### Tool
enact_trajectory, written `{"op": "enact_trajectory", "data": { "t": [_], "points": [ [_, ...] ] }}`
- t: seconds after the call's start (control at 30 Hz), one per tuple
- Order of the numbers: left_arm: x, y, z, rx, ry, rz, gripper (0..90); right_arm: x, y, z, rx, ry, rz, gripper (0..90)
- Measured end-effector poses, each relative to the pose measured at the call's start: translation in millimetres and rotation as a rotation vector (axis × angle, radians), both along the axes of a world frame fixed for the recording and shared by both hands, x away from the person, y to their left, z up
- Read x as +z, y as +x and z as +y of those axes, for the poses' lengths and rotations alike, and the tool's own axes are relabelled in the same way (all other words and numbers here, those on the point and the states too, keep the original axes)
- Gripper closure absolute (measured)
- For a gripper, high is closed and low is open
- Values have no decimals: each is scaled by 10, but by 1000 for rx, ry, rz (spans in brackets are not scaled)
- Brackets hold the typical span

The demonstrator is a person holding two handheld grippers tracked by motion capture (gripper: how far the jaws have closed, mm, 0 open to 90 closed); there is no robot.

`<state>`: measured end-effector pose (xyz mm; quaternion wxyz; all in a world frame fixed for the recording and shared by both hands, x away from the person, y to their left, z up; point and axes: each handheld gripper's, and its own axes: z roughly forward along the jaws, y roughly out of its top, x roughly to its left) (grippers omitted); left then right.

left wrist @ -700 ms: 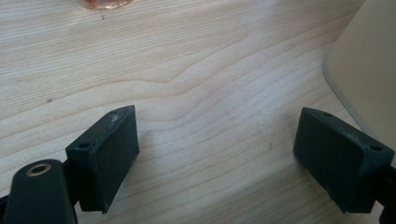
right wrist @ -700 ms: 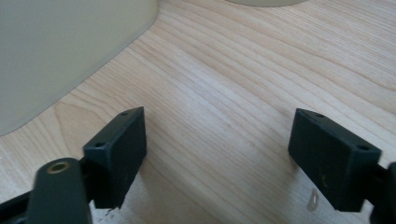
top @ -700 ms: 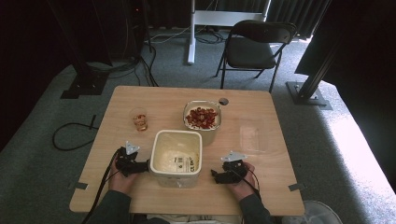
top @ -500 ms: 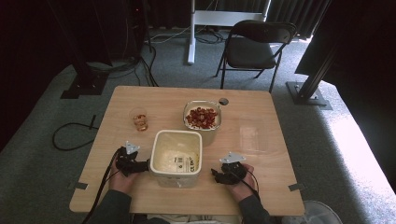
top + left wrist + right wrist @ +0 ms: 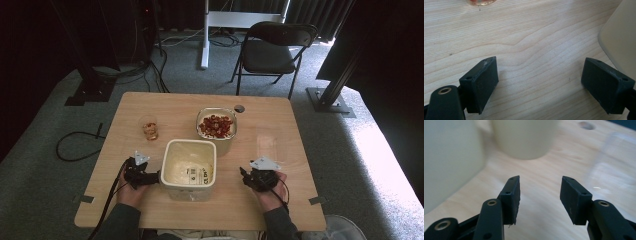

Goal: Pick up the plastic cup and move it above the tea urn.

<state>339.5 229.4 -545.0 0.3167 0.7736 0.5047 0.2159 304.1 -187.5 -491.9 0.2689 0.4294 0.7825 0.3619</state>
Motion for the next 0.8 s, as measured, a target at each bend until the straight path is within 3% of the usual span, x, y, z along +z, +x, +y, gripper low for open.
{"op": "enact_trajectory", "data": {
  "t": [0.13, 0.2, 0.23, 0.3, 0.43, 0.7, 0.8],
  "points": [
    [0, 0, 0, 0, 0, 0, 146, 154, 108, -296, -108, -3, -16, 509],
    [0, 0, 0, 0, 0, 0, 146, 184, 138, -361, -129, -5, -23, 511],
    [0, 0, 0, 0, 0, 0, 146, 233, 206, -492, -178, -12, -36, 511],
    [0, 0, 0, 0, 0, 0, 146, 244, 246, -555, -204, -9, -33, 511],
    [0, 0, 0, 0, 0, 0, 146, 180, 426, -824, -316, -18, -1, 502],
    [0, 0, 0, 0, 0, 0, 146, -14, 562, -980, -370, -47, 64, 525],
    [0, 0, 0, 0, 0, 0, 146, -76, 617, -1017, -356, -38, 101, 644]
  ]
}}
